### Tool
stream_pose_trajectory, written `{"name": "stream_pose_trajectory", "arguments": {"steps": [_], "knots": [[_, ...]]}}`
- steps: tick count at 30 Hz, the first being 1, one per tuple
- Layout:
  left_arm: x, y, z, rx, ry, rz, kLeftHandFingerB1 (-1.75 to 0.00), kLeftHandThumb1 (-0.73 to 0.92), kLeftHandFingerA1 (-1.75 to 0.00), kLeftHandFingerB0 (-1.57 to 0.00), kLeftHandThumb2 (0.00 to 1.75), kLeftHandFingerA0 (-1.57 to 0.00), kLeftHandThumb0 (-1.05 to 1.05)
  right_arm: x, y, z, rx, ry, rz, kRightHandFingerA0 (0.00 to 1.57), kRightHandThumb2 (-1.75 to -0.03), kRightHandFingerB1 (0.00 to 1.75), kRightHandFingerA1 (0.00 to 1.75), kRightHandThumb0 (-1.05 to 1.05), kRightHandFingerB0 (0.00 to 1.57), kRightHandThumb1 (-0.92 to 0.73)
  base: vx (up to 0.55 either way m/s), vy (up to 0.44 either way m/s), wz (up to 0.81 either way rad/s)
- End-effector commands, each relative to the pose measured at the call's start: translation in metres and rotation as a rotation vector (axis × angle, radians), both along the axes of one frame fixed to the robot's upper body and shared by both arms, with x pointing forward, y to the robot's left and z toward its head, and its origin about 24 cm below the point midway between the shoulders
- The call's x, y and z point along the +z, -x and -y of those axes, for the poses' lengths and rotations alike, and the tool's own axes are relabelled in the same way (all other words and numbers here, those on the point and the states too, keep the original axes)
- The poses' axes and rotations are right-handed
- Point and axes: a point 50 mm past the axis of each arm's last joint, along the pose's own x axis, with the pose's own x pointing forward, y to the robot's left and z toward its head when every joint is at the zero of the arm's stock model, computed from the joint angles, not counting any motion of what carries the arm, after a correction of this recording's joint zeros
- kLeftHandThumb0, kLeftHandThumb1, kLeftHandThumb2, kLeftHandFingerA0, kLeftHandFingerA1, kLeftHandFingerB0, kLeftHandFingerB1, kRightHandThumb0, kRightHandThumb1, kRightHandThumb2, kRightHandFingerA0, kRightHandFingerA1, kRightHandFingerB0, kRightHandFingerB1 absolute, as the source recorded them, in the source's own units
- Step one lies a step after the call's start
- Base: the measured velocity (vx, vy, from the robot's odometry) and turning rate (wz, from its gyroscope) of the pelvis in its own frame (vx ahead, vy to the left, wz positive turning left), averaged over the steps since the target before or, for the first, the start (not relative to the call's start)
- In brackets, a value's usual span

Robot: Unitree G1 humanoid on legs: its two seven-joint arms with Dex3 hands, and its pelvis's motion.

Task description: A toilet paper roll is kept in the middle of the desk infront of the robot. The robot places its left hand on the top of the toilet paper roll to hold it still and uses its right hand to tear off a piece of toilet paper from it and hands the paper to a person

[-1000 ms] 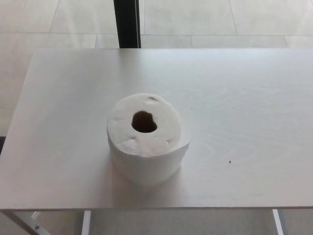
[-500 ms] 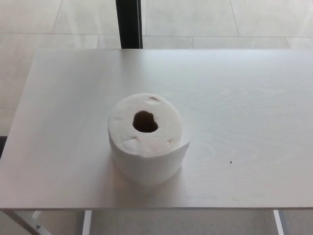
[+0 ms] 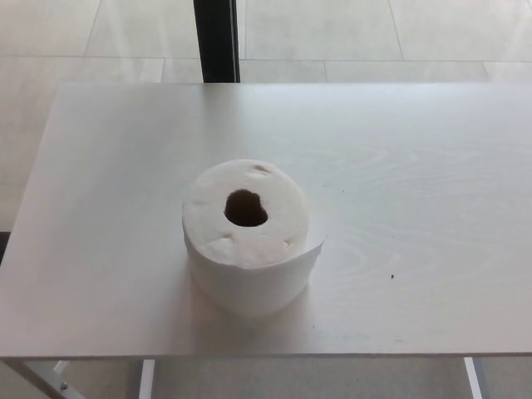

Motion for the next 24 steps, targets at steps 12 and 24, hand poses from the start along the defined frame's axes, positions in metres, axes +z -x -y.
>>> {"name": "stream_pose_trajectory", "arguments": {"steps": [12, 24], "knots": [[0.007, -0.001, -0.007, 0.111, 0.159, 0.122, -0.71, 0.58, -0.78, -0.65, 0.67, -0.72, -0.58, 0.015, -0.007, 0.024, 0.093, -0.379, 0.083, 0.44, -0.60, 0.62, 0.84, -0.72, 0.38, -0.66, 0.00, 0.000, 0.00], [0.010, 0.009, -0.008, 0.055, 0.172, 0.021, -0.65, 0.59, -0.72, -0.65, 0.60, -0.78, -0.60, 0.005, 0.025, 0.014, 0.207, -0.462, -0.147, 0.67, -0.59, 0.55, 0.87, -0.61, 0.48, -0.64, 0.00, 0.000, 0.00]]}}
